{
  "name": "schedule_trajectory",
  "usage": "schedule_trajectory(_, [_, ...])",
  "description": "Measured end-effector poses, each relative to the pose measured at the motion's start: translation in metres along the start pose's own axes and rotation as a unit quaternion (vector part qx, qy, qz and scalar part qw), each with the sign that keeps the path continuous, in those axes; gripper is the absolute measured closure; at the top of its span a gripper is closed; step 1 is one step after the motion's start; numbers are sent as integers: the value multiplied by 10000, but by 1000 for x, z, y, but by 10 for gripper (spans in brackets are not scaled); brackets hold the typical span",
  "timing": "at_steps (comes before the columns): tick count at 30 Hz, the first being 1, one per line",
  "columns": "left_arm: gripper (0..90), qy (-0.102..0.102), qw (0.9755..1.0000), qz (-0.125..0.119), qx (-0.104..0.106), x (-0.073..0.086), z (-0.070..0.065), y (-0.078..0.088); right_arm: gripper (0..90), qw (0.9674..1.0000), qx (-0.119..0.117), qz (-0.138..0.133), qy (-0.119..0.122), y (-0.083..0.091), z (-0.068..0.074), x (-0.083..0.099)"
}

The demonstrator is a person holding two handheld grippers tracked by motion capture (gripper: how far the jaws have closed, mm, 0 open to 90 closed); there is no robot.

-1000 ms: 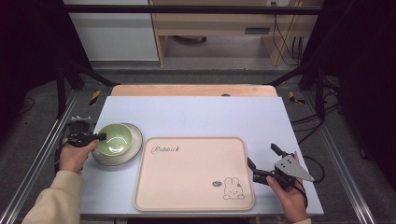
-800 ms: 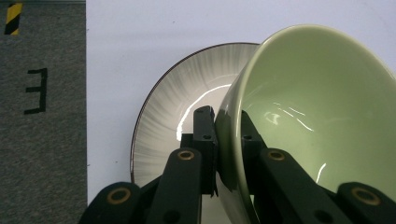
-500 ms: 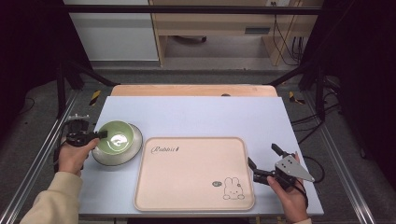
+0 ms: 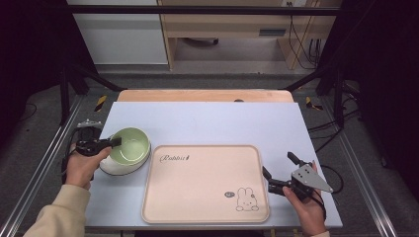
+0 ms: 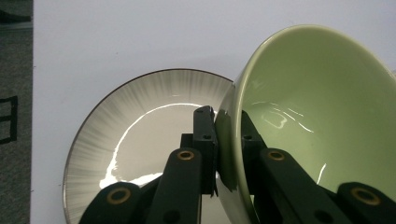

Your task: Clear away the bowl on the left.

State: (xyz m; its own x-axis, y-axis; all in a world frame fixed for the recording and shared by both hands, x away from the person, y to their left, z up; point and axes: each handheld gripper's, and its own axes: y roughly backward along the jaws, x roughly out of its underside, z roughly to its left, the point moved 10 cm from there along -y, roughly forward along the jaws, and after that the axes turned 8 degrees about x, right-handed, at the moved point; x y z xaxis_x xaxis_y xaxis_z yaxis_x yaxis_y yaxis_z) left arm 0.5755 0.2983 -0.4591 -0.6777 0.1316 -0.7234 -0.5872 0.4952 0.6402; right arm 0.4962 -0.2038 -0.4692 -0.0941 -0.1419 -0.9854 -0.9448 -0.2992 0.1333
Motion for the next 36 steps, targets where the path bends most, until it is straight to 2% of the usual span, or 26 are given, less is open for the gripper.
schedule_trajectory(7, [829,-97,9997,2,227,0,-20,-7,28,10000,6,-8,-3,0,-1,0])
schedule_trajectory(12, [829,-276,9989,69,367,-2,-37,-13,28,10000,-6,-6,8,0,0,0])
schedule_trajectory(22, [829,-416,9977,126,529,0,-58,-24,28,10000,-5,-9,-8,0,0,0])
schedule_trajectory(33, [829,-588,9950,170,787,0,-84,-33,28,10000,-4,-4,-9,0,0,0])
schedule_trajectory(36, [828,-723,9934,260,848,2,-94,-37,28,10000,-3,-9,-11,0,0,0])
